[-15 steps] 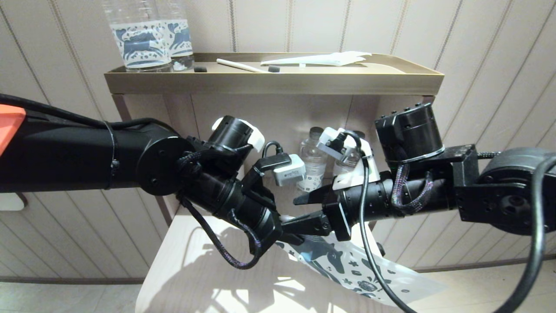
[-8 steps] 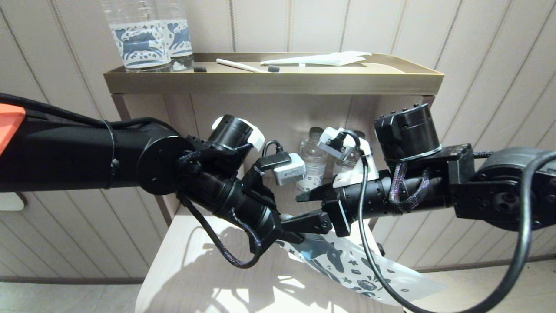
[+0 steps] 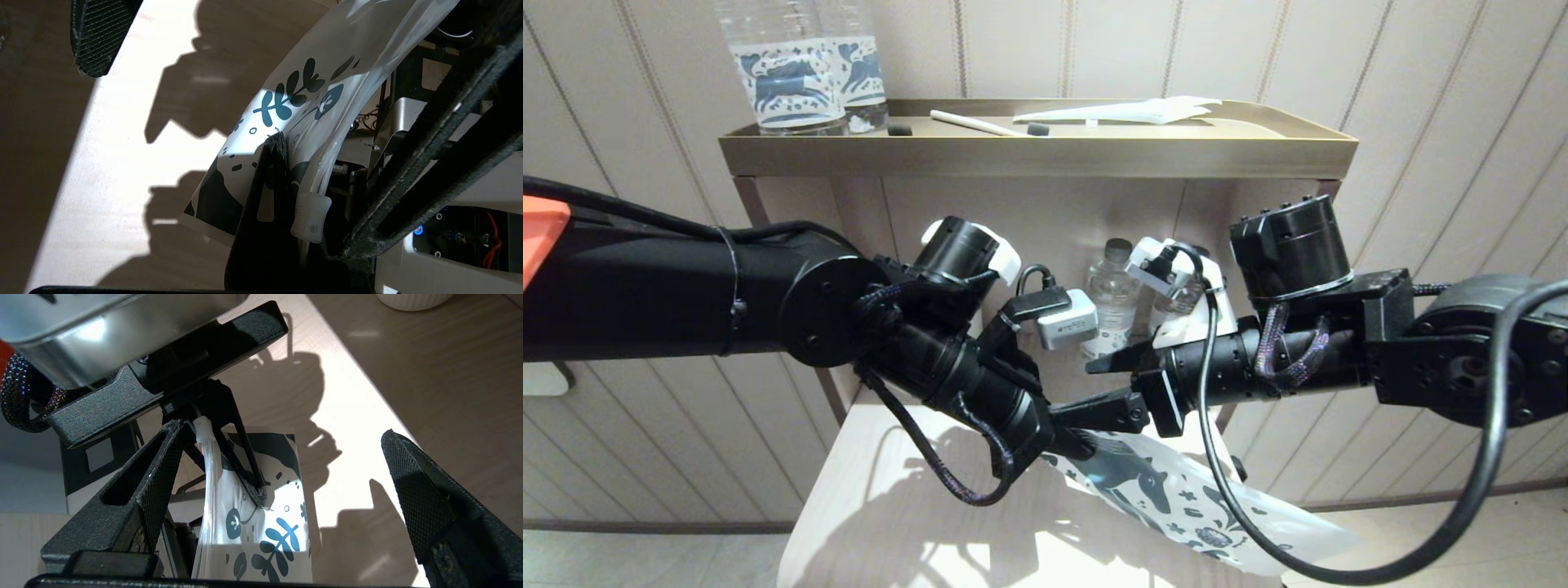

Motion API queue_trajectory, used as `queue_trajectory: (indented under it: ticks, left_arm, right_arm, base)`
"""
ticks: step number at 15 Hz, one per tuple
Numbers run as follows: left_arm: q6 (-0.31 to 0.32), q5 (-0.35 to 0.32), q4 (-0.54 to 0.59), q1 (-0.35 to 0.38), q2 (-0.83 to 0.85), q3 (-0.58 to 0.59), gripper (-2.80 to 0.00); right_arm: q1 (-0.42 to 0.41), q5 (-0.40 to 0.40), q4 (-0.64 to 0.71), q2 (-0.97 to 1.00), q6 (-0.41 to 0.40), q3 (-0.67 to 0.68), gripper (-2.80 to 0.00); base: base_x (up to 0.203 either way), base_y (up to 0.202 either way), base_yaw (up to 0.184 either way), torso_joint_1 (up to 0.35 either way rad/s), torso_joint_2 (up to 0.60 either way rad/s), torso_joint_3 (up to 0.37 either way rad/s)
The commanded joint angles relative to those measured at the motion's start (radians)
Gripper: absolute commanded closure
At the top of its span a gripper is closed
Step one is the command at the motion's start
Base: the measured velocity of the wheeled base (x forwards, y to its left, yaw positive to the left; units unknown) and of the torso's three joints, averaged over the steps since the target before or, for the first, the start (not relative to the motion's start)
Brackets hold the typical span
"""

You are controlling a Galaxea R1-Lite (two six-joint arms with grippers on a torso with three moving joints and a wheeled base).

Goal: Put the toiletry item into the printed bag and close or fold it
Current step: Close the strorage bag and place it on the desk

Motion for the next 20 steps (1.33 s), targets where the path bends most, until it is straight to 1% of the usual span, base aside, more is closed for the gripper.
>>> queue_trajectory:
  ticks: [1,11,13,14,16,20]
  left_arm:
    - [0.002,-0.003,0.002,0.0,0.001,-0.003,0.0]
    - [0.002,-0.003,0.002,-0.006,0.0,-0.003,0.0]
    - [0.002,-0.005,0.002,-0.006,-0.006,0.003,0.0]
    - [0.001,-0.005,0.002,-0.006,-0.011,0.003,0.0]
    - [0.001,-0.005,0.002,-0.006,-0.012,0.004,0.0]
    - [0.001,-0.005,0.002,-0.006,-0.012,0.006,0.0]
  right_arm:
    - [0.003,0.004,0.0,0.002,-0.001,0.0,-2.8]
    - [0.008,0.004,-0.004,-0.003,-0.013,0.01,-2.8]
    - [0.005,0.004,0.004,-0.01,-0.04,0.014,-2.8]
    - [0.003,0.004,0.007,-0.016,-0.069,0.019,0.0]
    - [0.004,0.004,0.049,-0.019,-0.084,0.003,0.0]
    - [0.004,0.006,0.053,-0.017,-0.084,-0.019,0.0]
  base:
    - [0.0,0.0,0.0,0.0,0.0,0.0]
    - [0.0,0.0,0.0,0.0,0.0,0.0]
    - [0.0,0.0,0.0,0.0,0.0,0.0]
    - [0.0,0.0,0.0,0.0,0.0,0.0]
    - [0.0,0.0,0.0,0.0,0.0,0.0]
    - [0.0,0.0,0.0,0.0,0.0,0.0]
